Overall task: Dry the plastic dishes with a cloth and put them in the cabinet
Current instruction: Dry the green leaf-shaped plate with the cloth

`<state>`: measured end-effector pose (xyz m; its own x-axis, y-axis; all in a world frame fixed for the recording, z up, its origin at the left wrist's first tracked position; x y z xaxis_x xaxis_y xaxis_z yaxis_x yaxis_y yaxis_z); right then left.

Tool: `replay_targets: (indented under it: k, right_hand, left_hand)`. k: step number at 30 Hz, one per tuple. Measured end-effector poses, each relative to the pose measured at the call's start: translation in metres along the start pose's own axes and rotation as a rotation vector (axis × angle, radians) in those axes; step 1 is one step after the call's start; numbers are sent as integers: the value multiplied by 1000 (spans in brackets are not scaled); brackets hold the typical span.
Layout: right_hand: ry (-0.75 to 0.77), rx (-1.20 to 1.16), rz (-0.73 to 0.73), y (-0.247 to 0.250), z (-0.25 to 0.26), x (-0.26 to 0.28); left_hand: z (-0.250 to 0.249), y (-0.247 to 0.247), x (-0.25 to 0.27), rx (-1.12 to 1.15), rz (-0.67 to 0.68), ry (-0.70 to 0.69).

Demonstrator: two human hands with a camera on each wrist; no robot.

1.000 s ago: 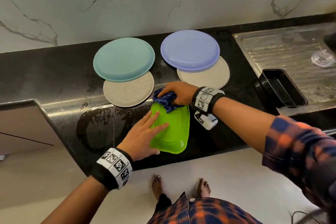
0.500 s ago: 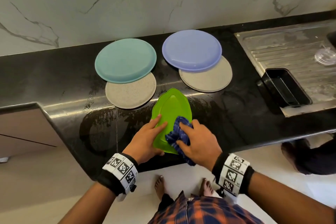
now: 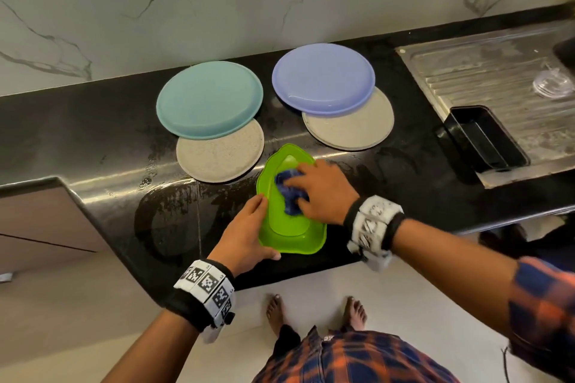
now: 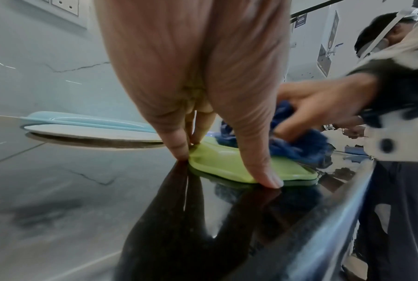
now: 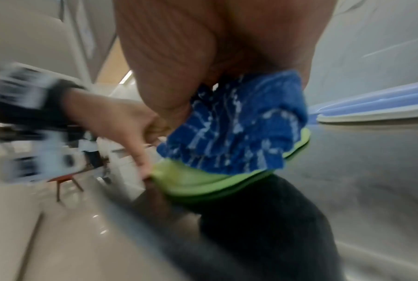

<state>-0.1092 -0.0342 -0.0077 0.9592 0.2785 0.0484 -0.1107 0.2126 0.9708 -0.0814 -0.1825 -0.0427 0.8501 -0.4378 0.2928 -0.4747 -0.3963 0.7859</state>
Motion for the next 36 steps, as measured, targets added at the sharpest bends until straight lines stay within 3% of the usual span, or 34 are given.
replay_targets:
  k: [3,5,10,15,27,32,36]
  right_hand:
    - [203,14,29,-9,33,62]
    - [255,56,59,-13,34,79]
    - [211,49,104,-3,34,40]
    - [324,83,127,-5,57,39]
    - [482,293,178,-13,112,37]
    - [600,317,158,-12,109,55]
    - [632,285,201,-14,70,88]
  left_hand:
    - [2,-2,-1,-2,-1,9]
    - [3,-3,0,-2,5,8]
    - [8,1,-3,-9,70,-2]
    - [15,11,-10,278,162,9]
    - [-9,23,-24,-119,274,-303]
    - [-2,17,-21,-262,278,-310]
    - [-1,16,-17,-294,257,-266]
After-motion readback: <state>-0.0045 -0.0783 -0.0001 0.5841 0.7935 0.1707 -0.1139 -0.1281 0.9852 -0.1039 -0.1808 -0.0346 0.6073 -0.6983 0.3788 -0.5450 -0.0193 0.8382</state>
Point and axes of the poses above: each hand's wrist, its own x-axis away from the middle knuckle, its own y-axis out of the back of the hand, z = x × y, the point moved 9 cm from there along -x, towards the middle knuckle, and after that the axes turned 3 degrees about -z, right-handed, at the moved point
